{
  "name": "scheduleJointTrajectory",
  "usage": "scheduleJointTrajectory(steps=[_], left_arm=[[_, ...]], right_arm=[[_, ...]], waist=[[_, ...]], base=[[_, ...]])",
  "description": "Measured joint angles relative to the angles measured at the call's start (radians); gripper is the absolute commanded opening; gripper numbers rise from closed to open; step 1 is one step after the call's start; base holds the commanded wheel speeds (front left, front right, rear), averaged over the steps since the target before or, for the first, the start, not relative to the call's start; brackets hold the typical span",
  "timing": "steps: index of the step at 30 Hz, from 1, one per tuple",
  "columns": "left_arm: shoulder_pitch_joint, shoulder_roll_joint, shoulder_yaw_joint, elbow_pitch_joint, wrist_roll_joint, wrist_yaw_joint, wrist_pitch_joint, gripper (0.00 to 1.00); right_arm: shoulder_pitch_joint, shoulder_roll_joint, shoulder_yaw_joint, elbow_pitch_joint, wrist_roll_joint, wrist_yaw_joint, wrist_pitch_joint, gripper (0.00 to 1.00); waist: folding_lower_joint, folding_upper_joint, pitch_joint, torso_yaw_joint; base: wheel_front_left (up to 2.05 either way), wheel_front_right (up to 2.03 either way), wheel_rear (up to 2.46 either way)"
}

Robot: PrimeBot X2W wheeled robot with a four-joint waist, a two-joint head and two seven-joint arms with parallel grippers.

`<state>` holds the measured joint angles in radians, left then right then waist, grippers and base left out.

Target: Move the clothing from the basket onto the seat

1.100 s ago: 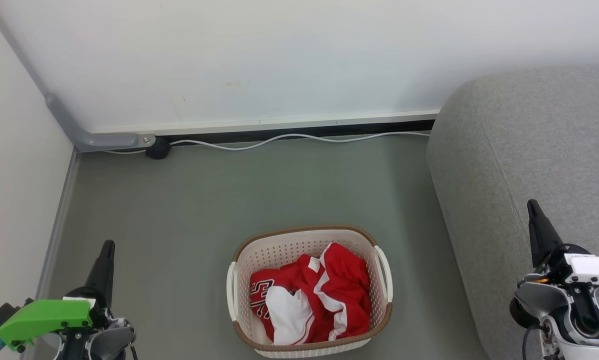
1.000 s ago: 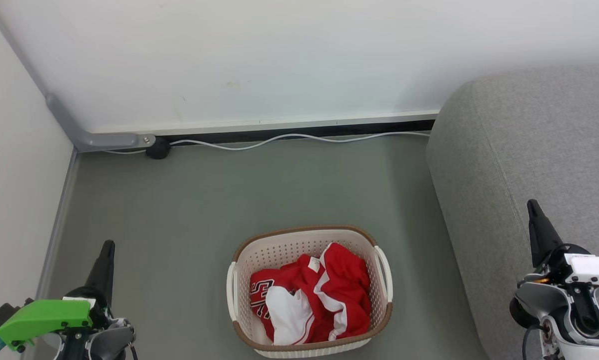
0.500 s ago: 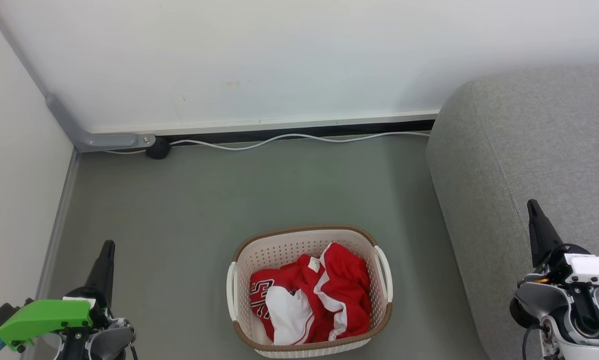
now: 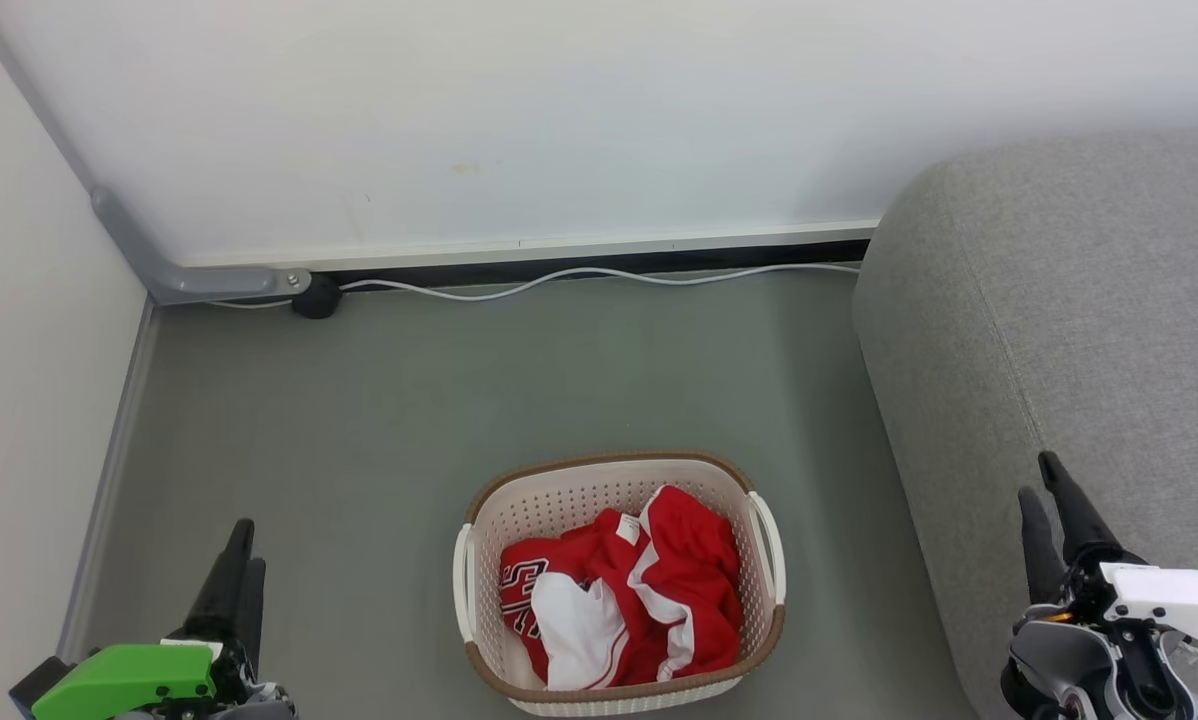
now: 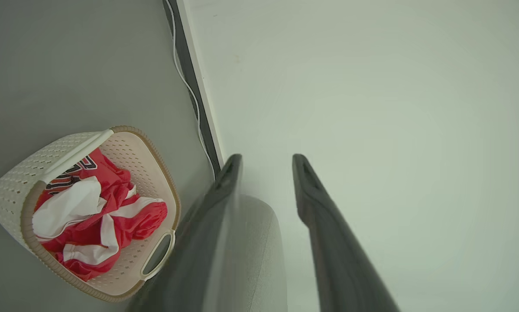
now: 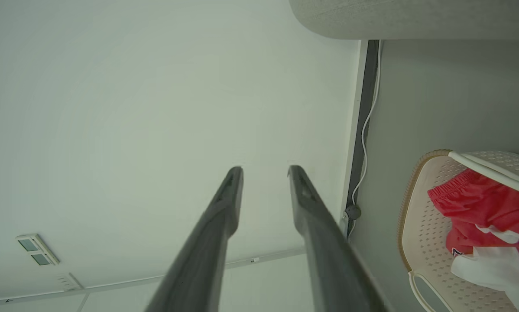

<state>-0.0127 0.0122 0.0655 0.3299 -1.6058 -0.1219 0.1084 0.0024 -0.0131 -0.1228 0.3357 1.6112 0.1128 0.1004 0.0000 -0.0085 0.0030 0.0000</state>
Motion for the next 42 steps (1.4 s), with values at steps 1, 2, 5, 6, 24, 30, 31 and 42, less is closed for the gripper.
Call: scheduleJointTrajectory(steps=[1,2,5,6,24,30,31,42], left_arm=[[0.0,0.0,0.0,0.0,0.0,0.0,0.0,1.0],[0.0,0.0,0.0,-0.001,0.0,0.0,-0.003,1.0],[0.0,0.0,-0.004,-0.007,0.008,0.0,-0.013,1.0],[0.0,0.0,-0.006,-0.01,0.01,0.0,-0.018,1.0],[0.001,0.002,-0.045,-0.08,0.149,0.009,-0.085,1.0],[0.001,0.006,-0.06,-0.104,0.233,0.021,-0.105,1.0],[0.001,0.006,-0.061,-0.109,0.255,0.024,-0.111,1.0],[0.002,0.036,-0.095,-0.163,0.467,0.044,-0.146,1.0]], right_arm=[[0.0,0.0,0.0,0.0,0.0,0.0,0.0,1.0],[0.0,0.0,0.002,-0.001,0.0,0.0,-0.003,1.0],[0.0,-0.001,0.012,-0.003,0.0,0.0,-0.012,1.0],[0.0,-0.001,0.016,-0.004,-0.001,0.0,-0.013,1.0],[-0.003,-0.003,0.072,-0.031,-0.103,-0.01,-0.081,1.0],[-0.006,-0.005,0.072,-0.049,-0.182,-0.027,-0.104,1.0],[-0.006,-0.005,0.073,-0.053,-0.196,-0.028,-0.107,1.0],[-0.014,-0.009,0.117,-0.094,-0.357,-0.054,-0.143,1.0]], waist=[[0.0,0.0,0.0,0.0],[0.0,0.0,0.0,0.0],[0.0,0.0,0.0,0.0],[0.0,0.0,-0.001,0.0],[0.0,0.0,-0.005,0.001],[0.0001,0.0,-0.008,0.001],[0.0001,0.0,-0.008,0.002],[0.0,0.0,-0.011,0.005]], base=[[0.0,0.0,0.0],[0.0,0.0,0.0],[0.0,0.0,0.0],[0.0,0.0,0.0],[0.0,0.0,0.0],[0.0,0.0,0.0],[0.0,0.0,0.0],[0.0,0.0,0.0]])
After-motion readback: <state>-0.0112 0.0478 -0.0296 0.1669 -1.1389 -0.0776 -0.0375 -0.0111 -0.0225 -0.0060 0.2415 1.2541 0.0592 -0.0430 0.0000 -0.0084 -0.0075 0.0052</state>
